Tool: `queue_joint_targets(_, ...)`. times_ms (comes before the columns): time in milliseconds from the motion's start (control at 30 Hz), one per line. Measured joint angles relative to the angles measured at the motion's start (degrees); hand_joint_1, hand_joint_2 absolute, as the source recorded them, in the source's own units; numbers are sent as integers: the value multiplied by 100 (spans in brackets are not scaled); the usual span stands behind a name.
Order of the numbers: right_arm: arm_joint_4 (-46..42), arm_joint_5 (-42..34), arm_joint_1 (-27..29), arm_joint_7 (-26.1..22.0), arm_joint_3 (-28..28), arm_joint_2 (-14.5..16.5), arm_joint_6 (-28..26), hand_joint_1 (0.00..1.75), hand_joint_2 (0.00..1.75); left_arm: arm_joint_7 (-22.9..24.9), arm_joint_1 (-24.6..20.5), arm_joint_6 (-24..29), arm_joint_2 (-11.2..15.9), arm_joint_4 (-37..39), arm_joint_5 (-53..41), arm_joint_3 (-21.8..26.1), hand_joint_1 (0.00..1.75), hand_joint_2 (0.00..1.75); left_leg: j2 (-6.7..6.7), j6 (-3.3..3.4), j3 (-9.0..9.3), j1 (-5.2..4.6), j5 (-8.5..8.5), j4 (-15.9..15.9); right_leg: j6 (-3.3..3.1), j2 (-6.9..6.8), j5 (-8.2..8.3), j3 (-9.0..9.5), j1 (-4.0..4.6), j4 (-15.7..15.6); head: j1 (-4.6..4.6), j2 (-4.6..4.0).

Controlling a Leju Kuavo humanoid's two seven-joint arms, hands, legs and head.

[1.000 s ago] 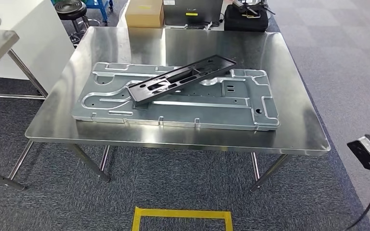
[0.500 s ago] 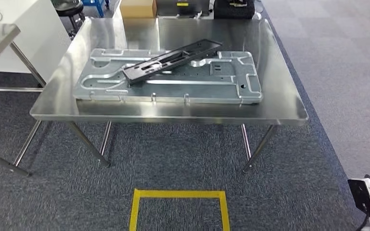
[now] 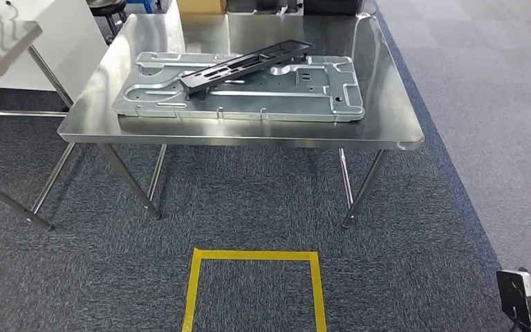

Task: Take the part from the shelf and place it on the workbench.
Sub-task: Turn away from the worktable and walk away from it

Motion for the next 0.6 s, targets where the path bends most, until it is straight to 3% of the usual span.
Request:
queue_joint_targets(33, 10, -1, 3, 0, -13, 2, 0, 0, 0, 0, 14, 1, -6, 1, -1, 3, 0, 0, 12, 38, -58, 9, 84, -13, 27, 16, -71, -31, -10, 30, 1, 0)
queue_joint_targets(67, 19, -1, 8, 0, -25, 3, 0, 0, 0, 0, 27, 4, -10, 2, -1, 8, 0, 0, 26, 70, -129, 23, 177, -25, 47, 34, -272, -82, -18, 148, 1, 0)
queue_joint_targets(100, 28, -2, 13, 0, -38, 4, 0, 0, 0, 0, 38, 9, -14, 3, -1, 13, 0, 0, 42, 93, -221, 34, 275, -32, 65, 52, -590, -155, -26, 386, 1, 0)
queue_joint_targets(167, 50, -5, 18, 1, -57, 12, 0, 0, 0, 0, 42, 14, -11, 3, 0, 20, 0, 0, 56, 113, -442, 28, 442, -9, 105, 66, -1204, -292, -35, 1094, 1, 0)
queue_joint_targets(200, 63, -7, 18, 1, -62, 19, 0, 0, 0, 0, 41, 14, -11, 3, 0, 21, 0, 0, 61, 106, -569, 26, 529, 14, 130, 68, -1290, -313, -41, 1437, 1, 0)
queue_joint_targets(267, 85, -8, 16, 1, -68, 32, 0, 0, 0, 0, 38, 13, -13, 3, 1, 22, 0, 0, 69, 76, -854, 26, 690, 94, 173, 70, -1031, -147, -75, 1708, 1, 0)
queue_joint_targets(300, 93, -8, 13, 1, -70, 36, 0, 0, 0, 0, 38, 13, -14, 3, 0, 23, 0, 0, 70, 53, -1000, 28, 760, 152, 191, 70, -862, 76, -102, 1573, 1, 0)
queue_joint_targets(333, 98, -8, 7, 1, -72, 40, 0, 0, 0, 0, 33, 12, -10, 1, 1, 23, 0, 0, 69, 25, -1134, 22, 817, 222, 209, 72, -830, 417, -130, 1240, 1, 0)
queue_joint_targets(400, 99, -8, -16, 1, -72, 41, -1, 0, 0, 0, 23, 8, -4, -5, 0, 23, 0, 0, 68, -39, -1325, 12, 912, 361, 173, 88, -1098, 1071, -133, 397, -1, 0)
queue_joint_targets(433, 100, -7, -23, -1, -73, 44, -1, 0, 0, 0, 20, 5, -2, -9, 0, 25, 0, 0, 67, -73, -1379, 9, 967, 400, 125, 92, -1237, 1247, -111, 116, -2, 0)
queue_joint_targets(467, 101, -6, -26, -3, -77, 44, 0, 0, 0, 0, 25, 4, -3, -10, -1, 26, 0, 0, 69, -108, -1416, 19, 1030, 413, 57, 91, -1287, 1275, -86, -12, -3, 0)
queue_joint_targets(533, 106, -8, -23, -4, -88, 49, 0, 0, 0, -1, 44, 6, -2, -10, -1, 31, 0, 0, 53, -183, -1499, 58, 1012, 450, -72, 62, -1173, 1140, -66, 0, -3, 0)
queue_joint_targets(567, 108, -11, -25, -3, -93, 50, 0, 0, 0, -1, 56, 8, -2, -10, -1, 33, 0, 0, 37, -215, -1567, 77, 832, 574, -126, 50, -1096, 1057, -63, 0, -3, 0)
queue_joint_targets(600, 108, -13, -28, -2, -96, 51, 0, 0, 0, -1, 66, 13, -3, -10, 0, 35, 0, 0, 20, -238, -1654, 93, 540, 809, -170, 41, -1014, 963, -55, -1, -3, 0)
